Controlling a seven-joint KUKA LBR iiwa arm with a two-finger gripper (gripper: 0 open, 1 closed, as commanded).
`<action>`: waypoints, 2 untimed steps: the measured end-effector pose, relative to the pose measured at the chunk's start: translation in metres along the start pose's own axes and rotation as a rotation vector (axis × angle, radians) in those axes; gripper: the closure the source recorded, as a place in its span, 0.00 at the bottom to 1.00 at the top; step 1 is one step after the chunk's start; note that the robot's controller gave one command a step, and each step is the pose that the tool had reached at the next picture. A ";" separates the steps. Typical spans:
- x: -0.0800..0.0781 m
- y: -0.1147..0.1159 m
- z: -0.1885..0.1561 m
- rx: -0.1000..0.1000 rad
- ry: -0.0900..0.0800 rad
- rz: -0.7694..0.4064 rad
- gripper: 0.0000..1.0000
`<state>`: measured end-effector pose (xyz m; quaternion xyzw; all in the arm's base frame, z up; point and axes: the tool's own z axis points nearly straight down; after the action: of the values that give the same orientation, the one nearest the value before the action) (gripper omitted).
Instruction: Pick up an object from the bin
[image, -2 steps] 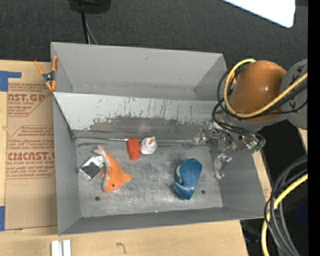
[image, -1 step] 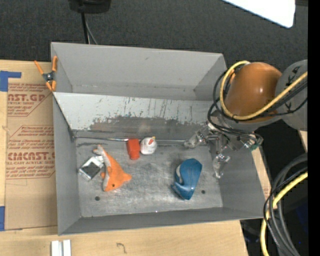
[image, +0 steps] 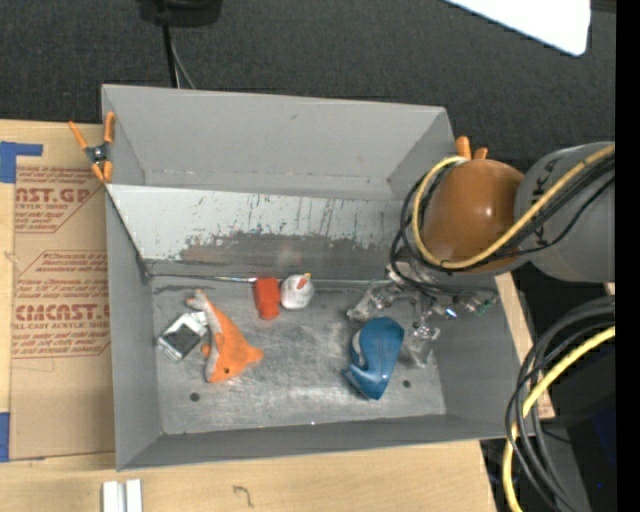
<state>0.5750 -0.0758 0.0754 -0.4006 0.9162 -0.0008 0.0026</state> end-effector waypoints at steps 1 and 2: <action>-0.008 0.000 0.003 0.004 -0.007 -0.233 1.00; -0.008 0.000 0.003 0.004 -0.007 -0.233 1.00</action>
Offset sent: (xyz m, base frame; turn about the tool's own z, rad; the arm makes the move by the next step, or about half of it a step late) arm 0.0000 0.0000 0.0000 0.0000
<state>0.5807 -0.0697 0.0724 -0.5042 0.8635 -0.0014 0.0065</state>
